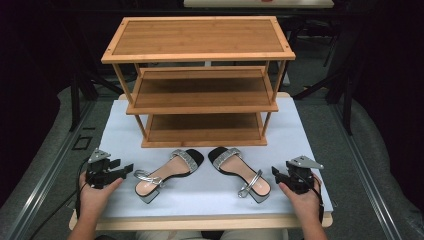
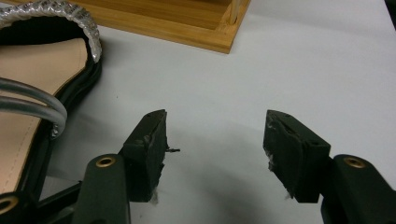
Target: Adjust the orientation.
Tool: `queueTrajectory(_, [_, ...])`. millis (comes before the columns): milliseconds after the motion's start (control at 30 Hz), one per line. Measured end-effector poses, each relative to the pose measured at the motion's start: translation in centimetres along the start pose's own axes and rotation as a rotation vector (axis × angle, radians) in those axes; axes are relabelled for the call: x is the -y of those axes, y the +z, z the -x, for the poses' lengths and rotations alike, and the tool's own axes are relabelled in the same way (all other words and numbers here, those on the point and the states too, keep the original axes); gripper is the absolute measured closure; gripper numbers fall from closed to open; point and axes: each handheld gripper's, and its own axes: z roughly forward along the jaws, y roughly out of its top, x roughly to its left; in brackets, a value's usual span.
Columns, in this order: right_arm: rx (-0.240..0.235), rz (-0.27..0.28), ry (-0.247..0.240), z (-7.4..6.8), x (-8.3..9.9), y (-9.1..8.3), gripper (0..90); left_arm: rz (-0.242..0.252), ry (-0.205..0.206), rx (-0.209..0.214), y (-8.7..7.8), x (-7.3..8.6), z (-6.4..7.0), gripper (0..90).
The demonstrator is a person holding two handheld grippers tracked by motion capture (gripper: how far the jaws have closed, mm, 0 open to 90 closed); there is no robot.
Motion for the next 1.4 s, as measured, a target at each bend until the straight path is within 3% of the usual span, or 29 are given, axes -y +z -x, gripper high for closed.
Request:
queueTrajectory(167, [0.008, -0.029, -0.015, -0.3, 0.0, 0.5, 40.8, -0.014, 0.001, 0.007, 0.3, 0.0, 0.1, 40.0])
queueTrajectory(567, [-0.047, -0.050, -0.015, -0.8, 0.1, 0.7, 40.6, -0.017, -0.010, 0.017, -0.1, 0.1, 0.3, 39.7])
queueTrajectory(800, [-0.052, -0.056, 0.010, -0.6, 0.1, 0.8, 40.7, -0.041, -0.012, 0.044, -0.1, 0.0, 0.1, 40.0])
queueTrajectory(933, [-0.047, -0.034, 0.004, -0.7, 0.1, 0.5, 40.7, -0.024, -0.023, 0.065, -0.9, -0.9, 0.3, 40.4])
queueTrajectory(1033, [-0.045, -0.026, -0.001, -0.8, -0.1, 0.1, 40.7, 0.008, -0.037, 0.092, -2.2, -2.3, 0.6, 40.9])
queueTrajectory(1133, [-0.045, -0.019, -0.001, -0.8, -0.1, 0.1, 40.9, 0.008, -0.046, 0.114, -2.7, -3.1, 1.0, 40.9])
queueTrajectory(1333, [-0.039, -0.017, 0.008, -0.8, -0.2, 0.2, 40.8, -0.019, 0.031, 0.133, -3.0, -5.0, 3.4, 40.6])
queueTrajectory(1400, [-0.053, -0.013, 0.020, -0.6, -0.2, 0.2, 40.9, -0.045, 0.035, 0.152, -2.8, -5.4, 3.9, 40.3])
